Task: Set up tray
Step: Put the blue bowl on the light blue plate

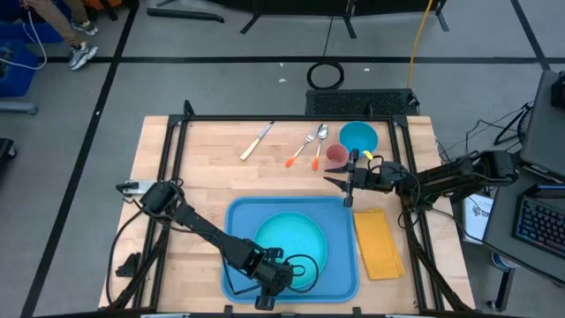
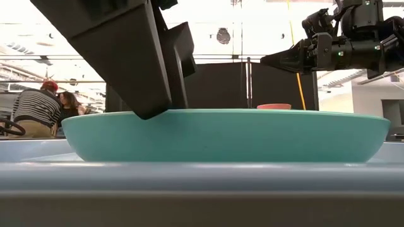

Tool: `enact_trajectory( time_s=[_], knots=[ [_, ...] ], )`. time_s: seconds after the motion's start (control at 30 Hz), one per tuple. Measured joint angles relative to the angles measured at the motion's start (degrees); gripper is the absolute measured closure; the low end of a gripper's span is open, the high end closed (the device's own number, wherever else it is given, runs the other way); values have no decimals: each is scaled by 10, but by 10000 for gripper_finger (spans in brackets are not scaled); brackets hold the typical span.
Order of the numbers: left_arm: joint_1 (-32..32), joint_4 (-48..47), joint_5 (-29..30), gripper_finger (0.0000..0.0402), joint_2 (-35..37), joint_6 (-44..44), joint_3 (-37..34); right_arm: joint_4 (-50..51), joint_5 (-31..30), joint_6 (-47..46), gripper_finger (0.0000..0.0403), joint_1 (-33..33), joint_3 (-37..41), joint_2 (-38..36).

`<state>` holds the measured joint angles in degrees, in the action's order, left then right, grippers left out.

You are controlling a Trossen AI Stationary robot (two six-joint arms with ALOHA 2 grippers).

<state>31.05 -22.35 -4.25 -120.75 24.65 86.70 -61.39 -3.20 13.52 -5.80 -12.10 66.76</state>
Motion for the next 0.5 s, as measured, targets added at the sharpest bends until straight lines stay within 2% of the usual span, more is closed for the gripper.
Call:
enact_trajectory(
  time_s=[0.2, 0.5],
  knots=[
    [-3, 3, 2, 222, 4, 11, 0, 0, 0, 0, 316, 0, 0, 0],
    [-4, 3, 2, 220, 17, 11, 0, 0, 0, 1, 316, 0, 0, 0]
  ],
)
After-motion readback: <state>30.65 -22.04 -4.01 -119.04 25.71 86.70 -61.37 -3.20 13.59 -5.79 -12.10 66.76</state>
